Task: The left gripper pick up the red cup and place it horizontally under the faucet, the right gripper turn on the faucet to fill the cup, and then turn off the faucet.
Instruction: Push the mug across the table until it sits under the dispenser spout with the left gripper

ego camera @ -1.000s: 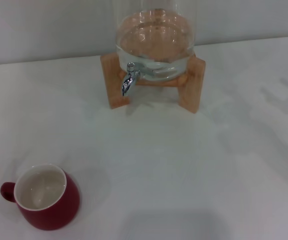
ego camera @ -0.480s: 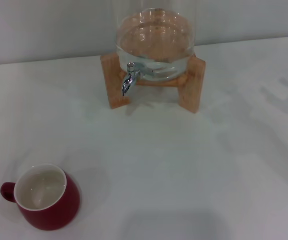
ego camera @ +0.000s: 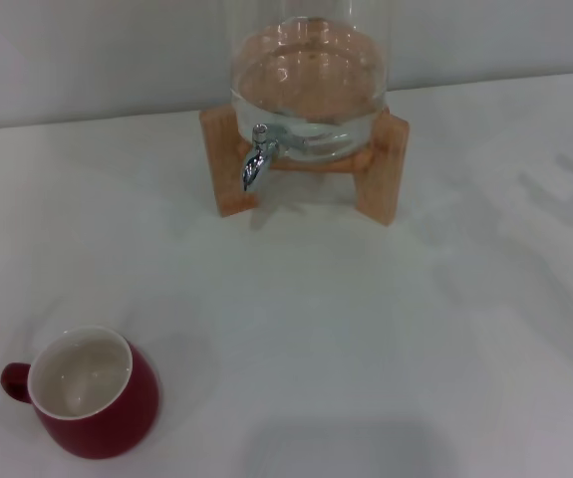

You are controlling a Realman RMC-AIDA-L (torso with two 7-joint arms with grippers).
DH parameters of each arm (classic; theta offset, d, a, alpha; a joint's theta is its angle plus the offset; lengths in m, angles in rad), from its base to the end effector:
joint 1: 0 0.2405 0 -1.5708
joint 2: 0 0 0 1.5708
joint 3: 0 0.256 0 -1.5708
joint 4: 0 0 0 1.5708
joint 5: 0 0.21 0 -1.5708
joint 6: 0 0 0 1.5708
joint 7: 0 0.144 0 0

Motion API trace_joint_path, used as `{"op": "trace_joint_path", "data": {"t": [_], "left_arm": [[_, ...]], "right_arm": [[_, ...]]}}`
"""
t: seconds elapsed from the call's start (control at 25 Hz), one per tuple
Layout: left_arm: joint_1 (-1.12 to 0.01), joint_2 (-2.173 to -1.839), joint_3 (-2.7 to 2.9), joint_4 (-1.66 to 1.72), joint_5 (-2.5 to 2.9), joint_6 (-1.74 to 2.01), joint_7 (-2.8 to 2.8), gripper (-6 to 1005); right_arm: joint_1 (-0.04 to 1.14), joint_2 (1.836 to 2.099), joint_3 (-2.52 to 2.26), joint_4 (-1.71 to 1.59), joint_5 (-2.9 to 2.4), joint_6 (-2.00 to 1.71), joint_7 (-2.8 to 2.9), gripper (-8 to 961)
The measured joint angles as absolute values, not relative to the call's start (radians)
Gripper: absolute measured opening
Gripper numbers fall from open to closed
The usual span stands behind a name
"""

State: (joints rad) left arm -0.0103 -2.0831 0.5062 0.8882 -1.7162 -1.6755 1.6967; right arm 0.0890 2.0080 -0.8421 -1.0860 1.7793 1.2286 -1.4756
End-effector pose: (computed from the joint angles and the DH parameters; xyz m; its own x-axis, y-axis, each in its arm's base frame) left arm -0.3510 0.2072 0.1280 0.4718 0.1107 0.8747 0.7891 -0.4958 -0.3628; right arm 0.3194 0.2982 0.1477 0.5322 -0.1909 -0.8248 -0.8004 -0.4309 -0.4167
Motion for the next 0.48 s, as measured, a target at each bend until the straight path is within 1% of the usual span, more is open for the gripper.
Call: {"op": "trace_joint_path", "data": {"t": [0.48], "left_arm": [[-0.010,-2.083,0.506,0.888,-1.715,-1.675,1.695,824]], "right_arm": [[0.087,2.008,-0.842,-1.086,1.779,1.231,-1.476,780]]}}
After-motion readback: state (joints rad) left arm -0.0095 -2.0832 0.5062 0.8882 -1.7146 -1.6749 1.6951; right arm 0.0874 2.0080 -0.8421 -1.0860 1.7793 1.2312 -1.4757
